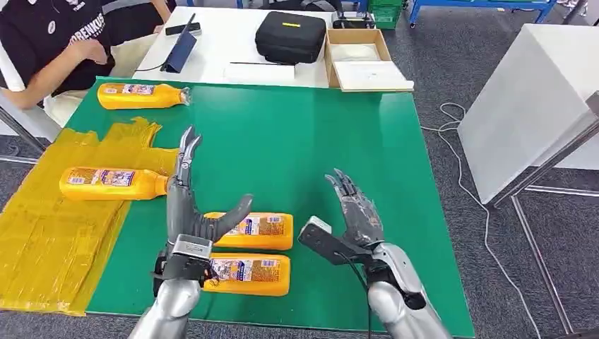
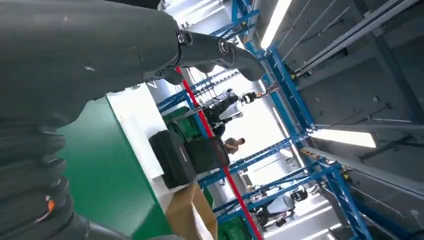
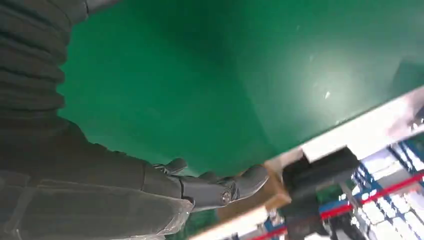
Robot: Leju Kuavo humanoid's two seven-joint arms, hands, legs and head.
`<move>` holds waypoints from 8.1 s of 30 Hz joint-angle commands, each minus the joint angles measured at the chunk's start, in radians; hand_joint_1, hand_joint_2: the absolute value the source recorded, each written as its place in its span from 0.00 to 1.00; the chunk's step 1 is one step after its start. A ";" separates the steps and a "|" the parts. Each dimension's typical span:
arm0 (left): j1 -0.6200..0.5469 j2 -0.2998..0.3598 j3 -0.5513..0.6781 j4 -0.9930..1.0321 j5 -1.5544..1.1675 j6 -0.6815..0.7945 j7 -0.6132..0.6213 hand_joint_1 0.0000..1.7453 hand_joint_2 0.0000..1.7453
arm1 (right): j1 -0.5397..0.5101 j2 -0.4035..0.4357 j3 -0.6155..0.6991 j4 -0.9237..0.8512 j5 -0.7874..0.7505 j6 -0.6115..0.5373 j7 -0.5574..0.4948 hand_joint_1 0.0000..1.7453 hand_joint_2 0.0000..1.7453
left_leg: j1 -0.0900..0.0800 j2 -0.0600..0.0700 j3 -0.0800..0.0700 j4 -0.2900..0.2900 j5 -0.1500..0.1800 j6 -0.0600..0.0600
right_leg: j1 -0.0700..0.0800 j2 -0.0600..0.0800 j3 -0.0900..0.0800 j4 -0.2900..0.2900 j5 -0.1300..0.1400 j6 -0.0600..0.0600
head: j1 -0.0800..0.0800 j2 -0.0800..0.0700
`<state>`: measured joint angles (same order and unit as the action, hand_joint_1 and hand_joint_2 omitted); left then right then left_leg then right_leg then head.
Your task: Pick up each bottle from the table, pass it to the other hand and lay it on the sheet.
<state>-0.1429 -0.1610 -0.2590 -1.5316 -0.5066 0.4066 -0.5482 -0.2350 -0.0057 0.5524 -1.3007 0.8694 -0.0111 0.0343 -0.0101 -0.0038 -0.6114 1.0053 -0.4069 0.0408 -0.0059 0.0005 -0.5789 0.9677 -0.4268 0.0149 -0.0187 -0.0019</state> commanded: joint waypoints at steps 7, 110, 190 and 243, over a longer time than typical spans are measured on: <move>-0.127 0.000 -0.003 0.202 0.048 0.002 -0.018 0.00 1.00 | -0.209 0.118 0.165 0.351 0.084 -0.080 0.042 0.00 1.00 | 0.000 0.002 0.003 0.000 0.000 -0.005 | 0.000 0.002 0.002 0.000 0.001 -0.001 | -0.001 0.000; -0.075 -0.020 0.029 0.168 0.060 0.024 -0.004 0.00 1.00 | -0.354 0.301 0.363 0.795 0.694 -0.318 0.289 0.00 1.00 | 0.001 0.000 0.001 0.000 0.001 -0.005 | 0.000 0.000 0.000 0.001 0.000 -0.001 | 0.000 0.000; 0.003 -0.060 -0.002 0.146 0.088 -0.008 -0.033 0.00 1.00 | -0.438 0.337 0.171 1.017 0.400 0.036 0.132 0.36 1.00 | 0.001 -0.001 0.001 0.000 0.000 -0.005 | 0.000 -0.001 0.001 0.001 -0.001 -0.001 | 0.000 0.000; -0.020 -0.101 0.031 0.299 -0.036 0.064 0.021 0.00 1.00 | -0.041 0.271 -0.342 0.359 0.006 -0.687 -0.294 1.00 1.00 | 0.001 -0.005 0.000 -0.001 0.002 -0.004 | 0.000 -0.005 0.001 -0.001 -0.001 -0.001 | 0.000 0.000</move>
<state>-0.0768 -0.2476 -0.2541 -1.4465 -0.5386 0.4593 -0.5452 -0.3903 0.2911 0.4178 -0.7293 1.0127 -0.6403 -0.0483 -0.0088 -0.0043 -0.6143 1.0056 -0.4054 0.0387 -0.0062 0.0001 -0.5824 0.9678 -0.4263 0.0142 -0.0191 -0.0019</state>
